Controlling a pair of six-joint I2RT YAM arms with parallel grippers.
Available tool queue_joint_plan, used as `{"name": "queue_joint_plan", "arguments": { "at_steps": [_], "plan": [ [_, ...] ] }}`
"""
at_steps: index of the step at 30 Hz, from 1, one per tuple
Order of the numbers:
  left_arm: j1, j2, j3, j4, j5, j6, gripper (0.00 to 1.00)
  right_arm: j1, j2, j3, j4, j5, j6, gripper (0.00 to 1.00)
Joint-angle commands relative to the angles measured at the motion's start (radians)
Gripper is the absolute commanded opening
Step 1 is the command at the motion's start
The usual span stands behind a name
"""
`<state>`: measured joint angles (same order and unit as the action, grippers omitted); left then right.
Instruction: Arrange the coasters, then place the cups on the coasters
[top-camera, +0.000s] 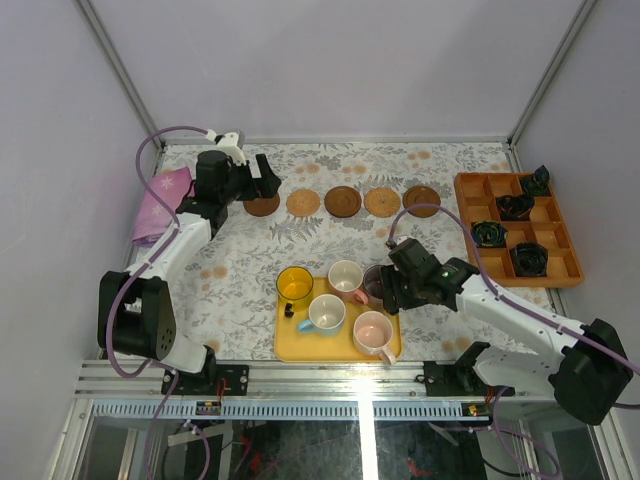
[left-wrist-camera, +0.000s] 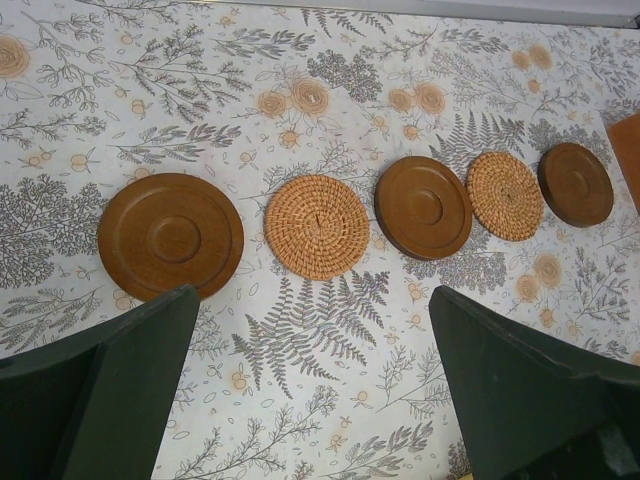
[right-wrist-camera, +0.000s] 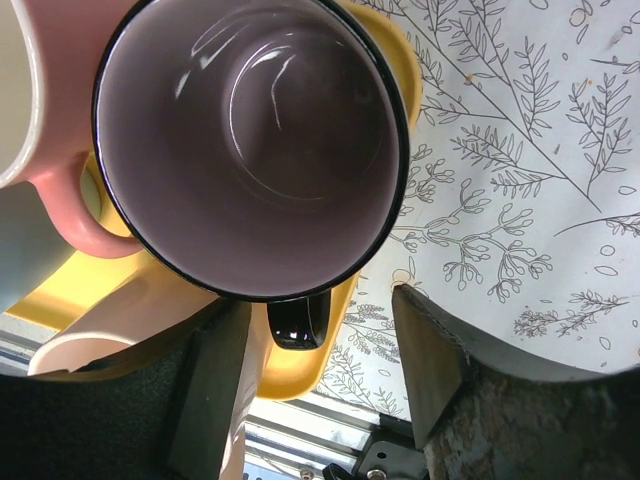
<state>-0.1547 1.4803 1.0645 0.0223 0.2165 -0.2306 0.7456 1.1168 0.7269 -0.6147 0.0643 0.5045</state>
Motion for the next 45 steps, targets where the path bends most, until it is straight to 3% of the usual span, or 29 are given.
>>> {"name": "queue_joint_plan", "arguments": {
  "at_steps": [1,8,10,15,19,26,39,45],
  "plan": [
    [0.001,0.000,-0.008,0.017,-0.020,0.001,1.00,0.008,0.011,-0.010,0.052,-0.013,-0.010,0.62],
    [0.001,0.011,-0.001,0.017,-0.019,-0.005,1.00,0.009,0.028,-0.013,0.080,-0.017,-0.020,0.57],
    [0.001,0.014,0.000,0.017,-0.017,-0.007,0.99,0.009,0.033,-0.014,0.083,-0.019,-0.023,0.50],
    [0.001,0.020,0.000,0.011,-0.016,-0.012,1.00,0.009,0.043,-0.010,0.079,-0.008,-0.031,0.08],
    [0.002,0.023,-0.002,0.010,-0.014,-0.015,1.00,0.009,0.052,-0.002,0.063,-0.005,-0.043,0.01],
    [0.001,0.030,0.003,0.010,-0.019,-0.010,1.00,0.009,0.044,0.031,0.049,0.038,-0.068,0.00],
    [0.002,0.042,0.018,0.054,-0.044,-0.030,1.00,0.008,0.008,0.193,-0.004,0.274,-0.191,0.00],
    [0.003,0.084,0.067,0.072,-0.038,-0.046,1.00,0.000,0.017,0.229,0.053,0.379,-0.254,0.00]
  ]
}}
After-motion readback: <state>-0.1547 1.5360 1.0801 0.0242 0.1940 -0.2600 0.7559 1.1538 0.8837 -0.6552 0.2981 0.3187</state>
